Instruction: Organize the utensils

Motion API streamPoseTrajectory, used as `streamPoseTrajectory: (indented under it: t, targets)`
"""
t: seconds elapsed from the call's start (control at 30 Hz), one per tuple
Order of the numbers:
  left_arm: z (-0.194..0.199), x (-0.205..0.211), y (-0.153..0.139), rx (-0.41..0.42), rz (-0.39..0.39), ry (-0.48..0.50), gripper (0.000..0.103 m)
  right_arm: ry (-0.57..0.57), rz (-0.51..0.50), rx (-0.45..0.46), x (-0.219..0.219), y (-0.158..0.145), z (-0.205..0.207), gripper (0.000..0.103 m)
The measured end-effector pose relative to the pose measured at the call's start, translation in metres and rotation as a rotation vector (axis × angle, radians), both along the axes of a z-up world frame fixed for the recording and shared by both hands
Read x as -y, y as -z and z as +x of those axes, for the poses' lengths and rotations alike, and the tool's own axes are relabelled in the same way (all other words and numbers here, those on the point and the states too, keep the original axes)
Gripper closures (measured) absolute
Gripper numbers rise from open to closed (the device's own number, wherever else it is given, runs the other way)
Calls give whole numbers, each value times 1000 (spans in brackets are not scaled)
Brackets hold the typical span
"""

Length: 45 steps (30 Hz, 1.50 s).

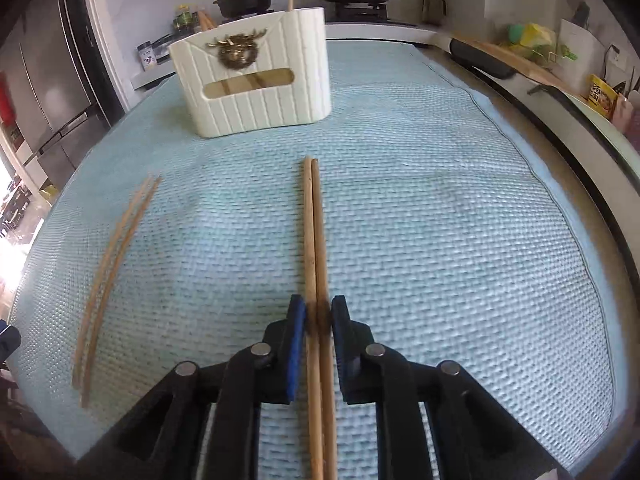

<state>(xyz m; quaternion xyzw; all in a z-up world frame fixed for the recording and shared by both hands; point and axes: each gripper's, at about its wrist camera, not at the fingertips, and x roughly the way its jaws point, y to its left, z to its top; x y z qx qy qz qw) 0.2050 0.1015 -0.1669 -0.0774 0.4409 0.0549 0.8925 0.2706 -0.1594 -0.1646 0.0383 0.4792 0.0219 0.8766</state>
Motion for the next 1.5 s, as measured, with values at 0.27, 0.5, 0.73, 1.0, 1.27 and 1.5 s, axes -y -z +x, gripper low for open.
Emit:
streamPoseTrajectory:
  t: [0.27,0.5,0.73,1.0,1.27,1.5]
  targets:
    - [23,14,1,-17,-2,48,4,39,101,51,57,-17,-17,64]
    - [49,33,-5,-17,6,120,4,-40,89,76,46,-23,-18,64]
    - [76,55,6,-29,13,170,4,-78,80,93,38,-25,-14,64]
    - [94,53,33,-97,38,161,4,-147,-4,78,23,-19,-5,65]
    - [106,55,36,-101,89,180,2,-190,-118,0,11,-3,12,75]
    - [133,51,37,-124,89,236,0,-216,-133,-32,9,-4,38,75]
